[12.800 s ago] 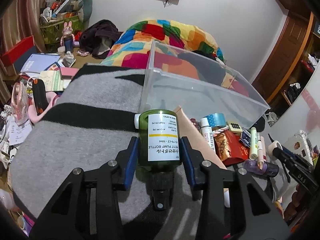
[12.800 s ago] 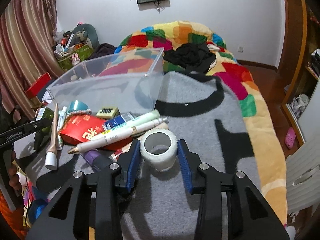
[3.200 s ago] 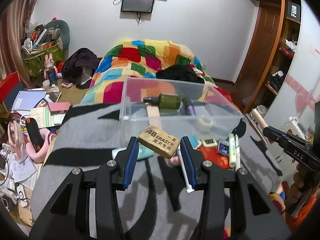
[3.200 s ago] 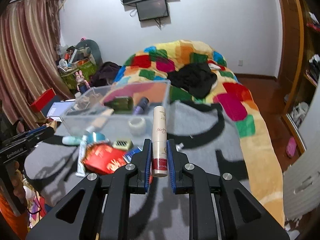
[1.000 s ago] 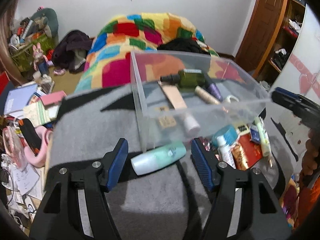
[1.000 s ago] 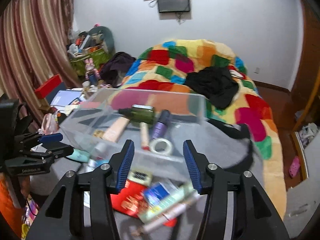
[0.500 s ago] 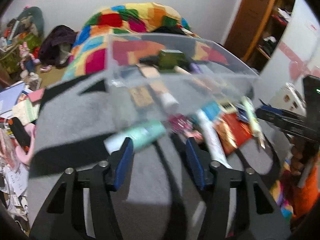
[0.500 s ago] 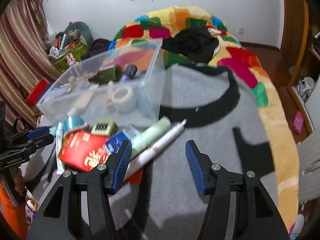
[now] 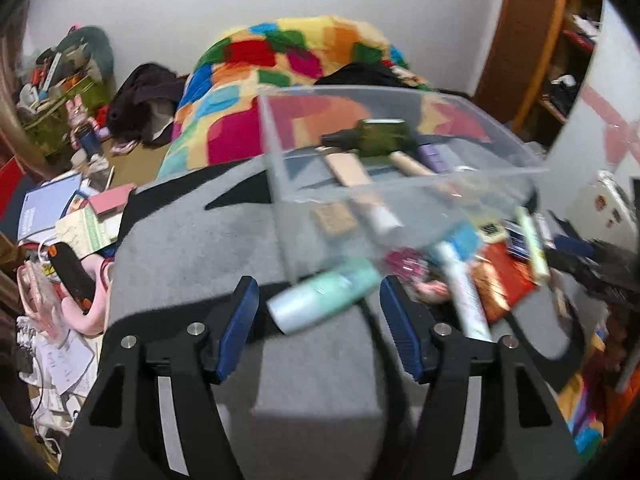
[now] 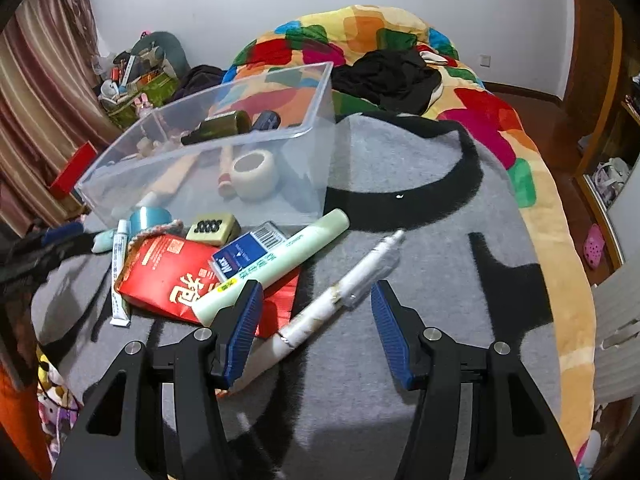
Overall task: Organize objects
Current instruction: 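Reach the right gripper to the white pen while the left approaches the mint-green bottle, then grasp the mint-green bottle with the left gripper while the right grasps the white pen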
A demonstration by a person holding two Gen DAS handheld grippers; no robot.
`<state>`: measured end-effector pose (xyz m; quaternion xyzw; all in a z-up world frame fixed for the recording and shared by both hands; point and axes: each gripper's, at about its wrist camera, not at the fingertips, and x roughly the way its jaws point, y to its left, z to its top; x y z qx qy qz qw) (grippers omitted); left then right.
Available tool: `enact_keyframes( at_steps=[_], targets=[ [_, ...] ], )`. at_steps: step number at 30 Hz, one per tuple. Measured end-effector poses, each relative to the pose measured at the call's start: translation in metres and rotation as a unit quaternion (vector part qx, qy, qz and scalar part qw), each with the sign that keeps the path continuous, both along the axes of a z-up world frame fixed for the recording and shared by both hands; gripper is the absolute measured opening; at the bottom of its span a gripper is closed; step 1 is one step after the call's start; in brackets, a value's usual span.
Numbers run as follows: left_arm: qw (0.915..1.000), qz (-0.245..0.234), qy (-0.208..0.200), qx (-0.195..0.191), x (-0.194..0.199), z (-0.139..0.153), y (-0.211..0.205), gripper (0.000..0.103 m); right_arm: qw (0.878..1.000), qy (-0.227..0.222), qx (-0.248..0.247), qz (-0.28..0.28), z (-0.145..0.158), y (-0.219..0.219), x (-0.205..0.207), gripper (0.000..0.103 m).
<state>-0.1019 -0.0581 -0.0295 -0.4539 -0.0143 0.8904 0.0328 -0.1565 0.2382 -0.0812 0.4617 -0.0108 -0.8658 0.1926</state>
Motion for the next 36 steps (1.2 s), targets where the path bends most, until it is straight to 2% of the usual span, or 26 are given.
enact_keyframes(
  at_steps=[3, 7, 10, 12, 17, 20, 23, 28, 30, 31, 35, 36],
  targets=[
    [0.9996, -0.004, -0.025, 0.009, -0.015, -0.013, -0.001, 0.063, 1.0, 0.005, 0.011, -0.004, -0.003, -0.001, 0.004, 0.052],
    [0.9987, -0.031, -0.041, 0.005, -0.009, -0.022, 0.01, 0.062, 1.0, 0.015, 0.018, -0.006, -0.003, 0.002, 0.01, 0.052],
    [0.997, -0.058, -0.049, 0.015, 0.003, -0.022, 0.021, 0.051, 1.0, 0.021, 0.016, -0.006, -0.003, 0.006, 0.013, 0.05],
    [0.9969, -0.066, -0.043, 0.002, 0.014, -0.021, 0.029, 0.049, 1.0, 0.023, 0.009, -0.004, -0.002, 0.008, 0.015, 0.042],
    [0.9949, -0.092, -0.039, -0.003, 0.034, -0.013, 0.045, 0.045, 1.0, 0.029, 0.003, -0.001, 0.002, 0.012, 0.023, 0.03],
    [0.9963, -0.081, -0.029, -0.01, 0.031, -0.008, 0.043, 0.045, 1.0, 0.03, 0.001, -0.007, 0.005, 0.019, 0.028, 0.025],
    [0.9975, -0.06, -0.036, -0.014, 0.02, -0.012, 0.04, 0.045, 0.999, 0.033, 0.012, -0.027, 0.006, 0.027, 0.029, 0.023],
    [0.9984, -0.038, -0.032, -0.026, 0.007, -0.02, 0.046, 0.045, 0.998, 0.008, -0.011, -0.055, 0.003, 0.04, 0.019, 0.024],
    [0.9987, -0.032, -0.027, -0.029, 0.006, -0.021, 0.047, 0.045, 0.997, 0.006, 0.003, -0.073, -0.001, 0.037, 0.012, 0.037],
    [0.9989, -0.027, -0.023, -0.03, 0.005, -0.023, 0.048, 0.045, 0.997, 0.005, 0.002, -0.078, -0.003, 0.037, 0.01, 0.038],
    [0.9992, -0.023, -0.008, -0.031, 0.011, -0.023, 0.051, 0.029, 0.995, 0.029, 0.027, -0.087, -0.004, 0.026, 0.008, 0.039],
    [0.9993, -0.021, -0.005, -0.032, 0.013, -0.023, 0.052, 0.025, 0.995, 0.036, 0.036, -0.086, -0.004, 0.024, 0.01, 0.034]
  ],
)
